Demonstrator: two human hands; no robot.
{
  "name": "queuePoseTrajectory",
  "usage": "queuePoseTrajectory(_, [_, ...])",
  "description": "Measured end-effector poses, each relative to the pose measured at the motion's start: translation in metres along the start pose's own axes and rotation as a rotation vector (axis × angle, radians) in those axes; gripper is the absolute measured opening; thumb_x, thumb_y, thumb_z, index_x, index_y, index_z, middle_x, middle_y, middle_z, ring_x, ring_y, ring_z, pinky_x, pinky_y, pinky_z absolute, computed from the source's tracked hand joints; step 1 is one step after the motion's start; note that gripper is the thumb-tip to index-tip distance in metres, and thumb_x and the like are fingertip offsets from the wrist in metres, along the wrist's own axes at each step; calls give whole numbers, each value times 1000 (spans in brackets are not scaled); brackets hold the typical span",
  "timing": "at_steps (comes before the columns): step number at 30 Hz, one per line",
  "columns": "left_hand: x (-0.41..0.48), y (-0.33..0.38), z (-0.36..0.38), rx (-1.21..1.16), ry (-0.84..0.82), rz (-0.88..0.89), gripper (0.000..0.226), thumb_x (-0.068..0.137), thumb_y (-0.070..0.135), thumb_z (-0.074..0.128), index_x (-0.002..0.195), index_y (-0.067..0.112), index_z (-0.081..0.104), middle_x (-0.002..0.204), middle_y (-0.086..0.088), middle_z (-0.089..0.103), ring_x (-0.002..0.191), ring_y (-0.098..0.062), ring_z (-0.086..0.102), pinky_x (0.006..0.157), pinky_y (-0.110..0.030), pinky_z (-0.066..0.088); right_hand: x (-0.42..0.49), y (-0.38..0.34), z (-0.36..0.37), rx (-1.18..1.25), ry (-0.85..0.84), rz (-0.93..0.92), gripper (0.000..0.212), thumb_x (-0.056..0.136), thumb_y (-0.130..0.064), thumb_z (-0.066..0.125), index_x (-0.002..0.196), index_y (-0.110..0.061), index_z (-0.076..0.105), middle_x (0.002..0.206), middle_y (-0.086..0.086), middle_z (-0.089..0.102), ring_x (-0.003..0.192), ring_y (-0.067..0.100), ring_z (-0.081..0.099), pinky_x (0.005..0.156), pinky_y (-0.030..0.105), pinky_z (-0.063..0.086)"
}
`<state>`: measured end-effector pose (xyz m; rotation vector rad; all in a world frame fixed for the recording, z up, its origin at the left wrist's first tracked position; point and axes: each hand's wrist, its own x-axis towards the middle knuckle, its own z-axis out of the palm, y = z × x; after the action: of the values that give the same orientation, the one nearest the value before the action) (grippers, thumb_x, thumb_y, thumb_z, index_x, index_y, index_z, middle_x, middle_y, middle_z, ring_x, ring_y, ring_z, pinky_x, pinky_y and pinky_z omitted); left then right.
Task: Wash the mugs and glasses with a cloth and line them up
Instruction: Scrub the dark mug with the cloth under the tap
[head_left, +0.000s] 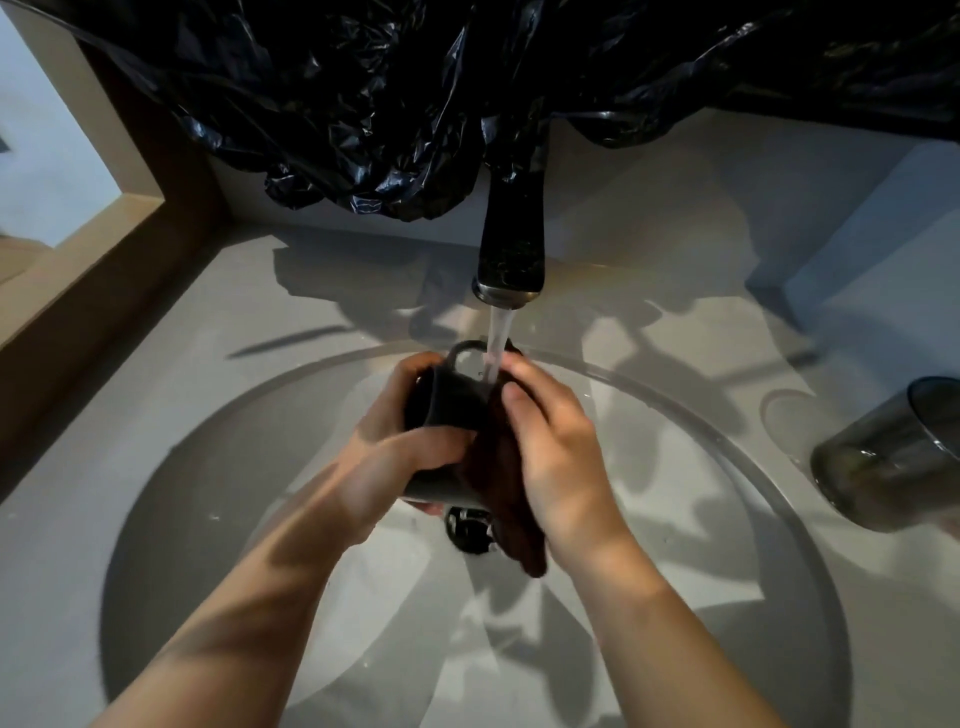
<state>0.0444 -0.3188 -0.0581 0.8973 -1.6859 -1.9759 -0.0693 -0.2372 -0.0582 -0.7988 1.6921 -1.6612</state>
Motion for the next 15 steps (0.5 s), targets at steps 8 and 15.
queuePoseTrajectory(8, [3,-3,5,-131,-74,29,74,40,30,68,113,26,55,104,-16,61,80,-30,62,44,-30,48,12,11,-13,616,-58,649,50,75,-41,56,109,-6,57,114,25,58,99,41,55,91,52,45])
queuePoseTrajectory(15, [3,-10,20,-252,132,1,65,42,35,67,106,28,57,97,-9,67,83,-28,66,52,-36,53,-2,-1,-2,563,124,525,33,96,-30,40,82,-15,65,61,6,68,56,20,66,48,23,51])
